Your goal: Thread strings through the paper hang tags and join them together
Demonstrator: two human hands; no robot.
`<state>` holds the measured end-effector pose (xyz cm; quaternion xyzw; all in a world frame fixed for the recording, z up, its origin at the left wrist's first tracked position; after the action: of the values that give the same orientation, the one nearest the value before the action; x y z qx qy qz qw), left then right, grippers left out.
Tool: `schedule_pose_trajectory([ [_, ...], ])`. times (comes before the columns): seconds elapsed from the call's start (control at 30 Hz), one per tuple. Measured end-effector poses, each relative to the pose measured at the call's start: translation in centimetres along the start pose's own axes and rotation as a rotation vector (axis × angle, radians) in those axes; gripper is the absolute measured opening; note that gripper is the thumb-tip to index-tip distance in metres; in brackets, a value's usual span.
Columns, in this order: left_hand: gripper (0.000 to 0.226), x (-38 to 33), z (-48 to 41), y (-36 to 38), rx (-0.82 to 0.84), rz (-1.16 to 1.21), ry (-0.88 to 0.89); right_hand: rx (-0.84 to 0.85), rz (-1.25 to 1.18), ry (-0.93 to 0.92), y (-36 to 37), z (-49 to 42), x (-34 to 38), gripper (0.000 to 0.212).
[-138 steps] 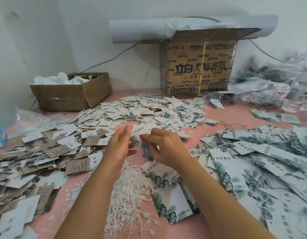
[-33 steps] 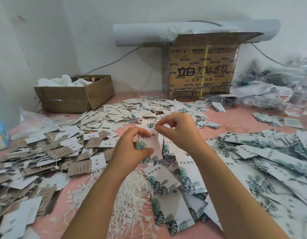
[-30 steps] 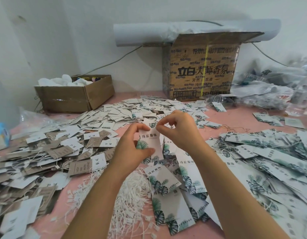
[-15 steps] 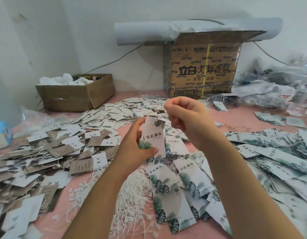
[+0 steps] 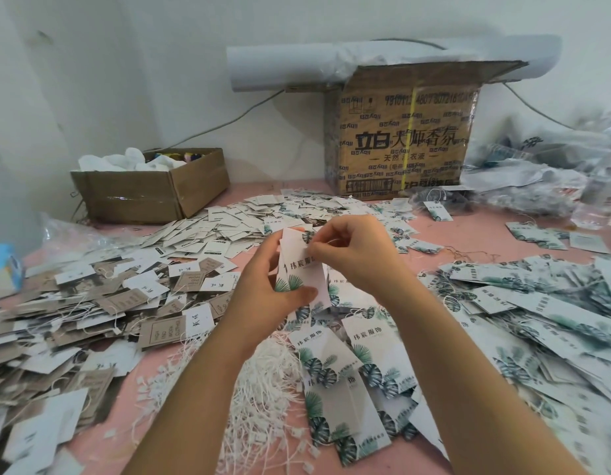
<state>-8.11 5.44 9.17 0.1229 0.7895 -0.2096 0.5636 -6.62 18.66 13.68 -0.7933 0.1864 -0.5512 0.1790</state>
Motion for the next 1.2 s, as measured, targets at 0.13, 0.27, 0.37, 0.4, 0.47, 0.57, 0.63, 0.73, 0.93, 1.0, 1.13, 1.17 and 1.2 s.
schedule_pose_trajectory([
  [0.13,0.069,-0.2,0.1,0.0,0.004,-0.011,0.017,-0.018,0.017,-0.023,0.0,0.0,0.1,0.015],
  [0.27,0.07,-0.4,0.2,0.1,0.013,-0.039,0.018,-0.054,0.023,-0.056,0.1,0.0,0.3,0.013],
  [0.37,0.069,-0.5,0.2,0.1,0.004,-0.058,0.024,-0.073,0.048,-0.068,0.1,0.0,0.3,0.014],
  [0.4,0.069,-0.5,0.2,0.1,-0.001,-0.07,0.028,-0.079,0.056,-0.069,0.1,0.0,0.3,0.013],
  [0.47,0.067,-0.6,0.2,0.0,-0.009,-0.086,0.038,-0.084,0.066,-0.068,0.1,-0.1,0.2,0.013],
  [0.57,0.058,-0.5,0.1,-0.2,-0.017,-0.087,0.062,-0.076,0.074,-0.064,0.1,-0.1,0.1,0.015],
  [0.63,0.052,-0.5,0.1,-0.3,-0.031,-0.071,0.075,-0.071,0.07,-0.065,0.2,-0.1,0.0,0.016],
  [0.73,0.04,-0.6,0.0,-0.5,-0.067,-0.052,0.091,-0.053,0.063,-0.088,0.3,0.0,0.2,0.016],
  [0.93,0.034,-0.7,0.1,-0.9,-0.117,-0.008,0.113,-0.059,0.06,-0.144,0.7,0.0,0.6,0.026],
  [1.0,0.035,-0.8,0.1,-0.8,-0.115,-0.006,0.112,-0.077,0.064,-0.151,0.7,0.0,0.7,0.026],
  [1.13,0.051,-1.3,0.2,-0.7,-0.104,0.002,0.141,-0.097,0.083,-0.143,0.5,0.0,0.6,0.028],
  [1.17,0.055,-1.4,0.2,-0.6,-0.102,-0.012,0.149,-0.099,0.09,-0.137,0.5,0.0,0.6,0.028],
  [1.2,0.055,-1.5,0.2,-0.6,-0.092,-0.029,0.155,-0.098,0.092,-0.13,0.6,0.0,0.5,0.028],
])
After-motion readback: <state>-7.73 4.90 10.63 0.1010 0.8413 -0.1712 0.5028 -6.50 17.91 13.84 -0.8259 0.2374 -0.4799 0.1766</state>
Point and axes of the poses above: each hand's wrist, its own z-axis away from the middle knuckle, its own y-axis out of the palm, x = y × z, the point moved 5 cm from there along -z, towards the middle knuckle, and after that the axes turned 10 degrees about x, right-handed, at the moved point
